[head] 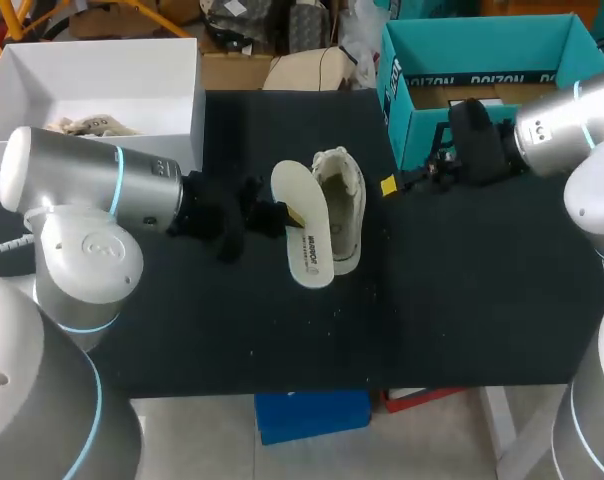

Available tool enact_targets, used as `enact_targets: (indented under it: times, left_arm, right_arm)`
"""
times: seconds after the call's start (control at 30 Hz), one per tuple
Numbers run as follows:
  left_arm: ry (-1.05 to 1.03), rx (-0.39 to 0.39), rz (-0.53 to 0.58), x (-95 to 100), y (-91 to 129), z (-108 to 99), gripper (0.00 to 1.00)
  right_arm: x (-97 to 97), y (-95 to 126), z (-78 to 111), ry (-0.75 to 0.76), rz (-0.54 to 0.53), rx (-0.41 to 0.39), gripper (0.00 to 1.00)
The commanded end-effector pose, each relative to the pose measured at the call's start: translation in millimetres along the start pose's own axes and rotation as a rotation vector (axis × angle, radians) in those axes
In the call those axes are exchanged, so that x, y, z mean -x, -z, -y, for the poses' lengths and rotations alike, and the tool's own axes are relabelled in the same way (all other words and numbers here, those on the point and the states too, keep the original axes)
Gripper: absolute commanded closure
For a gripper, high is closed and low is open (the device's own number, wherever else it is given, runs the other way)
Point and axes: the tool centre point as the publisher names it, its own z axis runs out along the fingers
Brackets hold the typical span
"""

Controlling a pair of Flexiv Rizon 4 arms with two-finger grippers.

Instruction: Take the shoe out of the shoebox, open the shoe tongue, remove and reinsert the insole, then place the shoe into the shoebox

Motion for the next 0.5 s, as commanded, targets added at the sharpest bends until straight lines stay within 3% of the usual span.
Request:
enact_targets:
  times: [0.03,0.17,0.37,0.5]
  left_arm:
    - [0.023,-0.12,-0.016,-5.1,-2.5,4.8,1.0]
    - [0.103,-0.252,0.017,-14.2,-6.4,10.1,1.0]
    - [0.082,-0.314,0.023,-12.0,-7.2,17.9,1.0]
    - [0.049,-0.33,-0.045,-14.9,-11.0,25.5,1.0]
  right_arm:
    - [-2.4,3.6,8.4,0.124,0.194,-0.024,0.0]
    - [-2.0,6.8,16.1,0.174,0.251,-0.025,0.0]
    - [-2.0,11.9,23.9,0.234,0.297,0.032,0.0]
    - [-2.6,13.4,27.4,0.278,0.292,0.084,0.0]
